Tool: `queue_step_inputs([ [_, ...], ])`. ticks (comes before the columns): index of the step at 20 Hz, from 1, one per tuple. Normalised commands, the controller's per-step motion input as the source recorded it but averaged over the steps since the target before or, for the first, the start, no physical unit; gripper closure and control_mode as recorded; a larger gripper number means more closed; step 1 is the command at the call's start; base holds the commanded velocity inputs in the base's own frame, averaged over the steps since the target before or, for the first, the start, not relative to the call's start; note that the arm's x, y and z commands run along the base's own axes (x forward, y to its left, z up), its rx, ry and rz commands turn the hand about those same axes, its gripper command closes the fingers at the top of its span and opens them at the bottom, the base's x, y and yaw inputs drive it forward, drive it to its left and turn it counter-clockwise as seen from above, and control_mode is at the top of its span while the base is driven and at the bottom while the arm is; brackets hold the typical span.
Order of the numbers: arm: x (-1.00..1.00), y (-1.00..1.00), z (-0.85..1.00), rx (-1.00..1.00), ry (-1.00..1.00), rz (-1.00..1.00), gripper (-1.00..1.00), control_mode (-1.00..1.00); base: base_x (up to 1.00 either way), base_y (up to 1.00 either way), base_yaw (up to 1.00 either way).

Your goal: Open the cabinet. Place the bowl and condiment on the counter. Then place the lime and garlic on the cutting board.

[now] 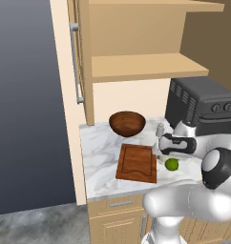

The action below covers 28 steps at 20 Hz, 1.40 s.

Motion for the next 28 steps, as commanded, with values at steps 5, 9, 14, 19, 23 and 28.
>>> queue_step_inputs([
  [5,0.19,0.00,-0.24,0.00,-0.06,0.10,-1.00,-1.00,0.00,0.00,0.00],
  [9,0.10,0.00,0.00,-0.04,-0.15,0.05,-1.00,-1.00,0.00,0.00,0.00],
  [14,0.00,0.08,-0.01,-0.02,-0.08,0.06,1.00,-1.00,0.00,0.00,0.00],
  [19,-0.12,0.18,0.51,-0.04,-0.12,0.04,1.00,-1.00,0.00,0.00,0.00],
  [23,-0.32,0.33,0.96,-0.05,-0.09,0.06,1.00,-1.00,0.00,0.00,0.00],
  [28,-0.07,0.81,0.52,-0.07,-0.01,0.13,1.00,-1.00,0.00,0.00,0.00],
])
